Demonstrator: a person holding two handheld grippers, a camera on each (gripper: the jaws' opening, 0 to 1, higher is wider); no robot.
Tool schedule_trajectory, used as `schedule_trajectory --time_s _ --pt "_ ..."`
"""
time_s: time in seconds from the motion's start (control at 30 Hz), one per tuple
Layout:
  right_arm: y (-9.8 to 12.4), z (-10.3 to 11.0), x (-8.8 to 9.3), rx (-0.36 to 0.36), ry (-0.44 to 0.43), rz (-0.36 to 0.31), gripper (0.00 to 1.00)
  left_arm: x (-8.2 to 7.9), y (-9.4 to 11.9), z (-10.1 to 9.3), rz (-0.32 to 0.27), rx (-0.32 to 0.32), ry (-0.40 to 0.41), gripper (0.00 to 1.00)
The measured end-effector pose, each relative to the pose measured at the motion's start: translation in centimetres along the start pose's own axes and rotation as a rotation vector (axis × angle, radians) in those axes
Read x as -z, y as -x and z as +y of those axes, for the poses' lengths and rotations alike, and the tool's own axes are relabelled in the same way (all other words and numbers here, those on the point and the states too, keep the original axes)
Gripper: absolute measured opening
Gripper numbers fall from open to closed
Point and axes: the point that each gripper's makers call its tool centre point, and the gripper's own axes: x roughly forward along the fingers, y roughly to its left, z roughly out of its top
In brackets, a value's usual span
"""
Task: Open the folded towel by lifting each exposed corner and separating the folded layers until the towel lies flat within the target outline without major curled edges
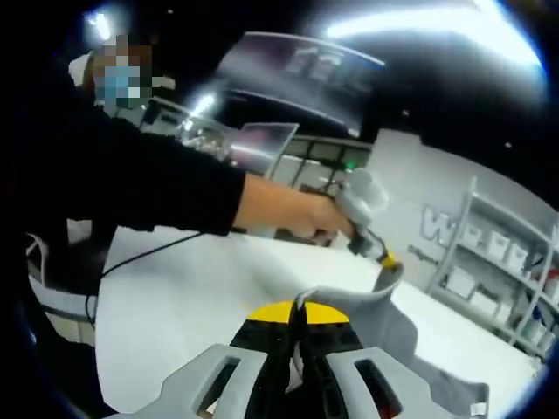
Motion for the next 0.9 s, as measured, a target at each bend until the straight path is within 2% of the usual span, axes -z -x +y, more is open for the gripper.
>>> schedule_trajectory --time_s 0.33,0.53,0.67,0.9 --pt "-2.2 2.0 -2.1 -0.055 0.037 -0.020 0.00 0.8 2.0 2.4 0.027 -0.043 -0.022 0.01" --pt "-3.7 3.3 -3.4 -0.083 0.059 -0.034 0.00 2.3 3.2 4.2 0.078 -0.079 -0.040 0.01" --pt "-4.7 4.2 -3.8 -0.106 0.064 -0.036 0.00 3.5 4.3 5.5 0.123 -0.108 -0.058 0.01" --pt "-6.5 6.3 -4.4 -0.155 0.075 -0.043 0.00 5.1 6.2 7.1 0.168 -0.134 -0.068 0.01"
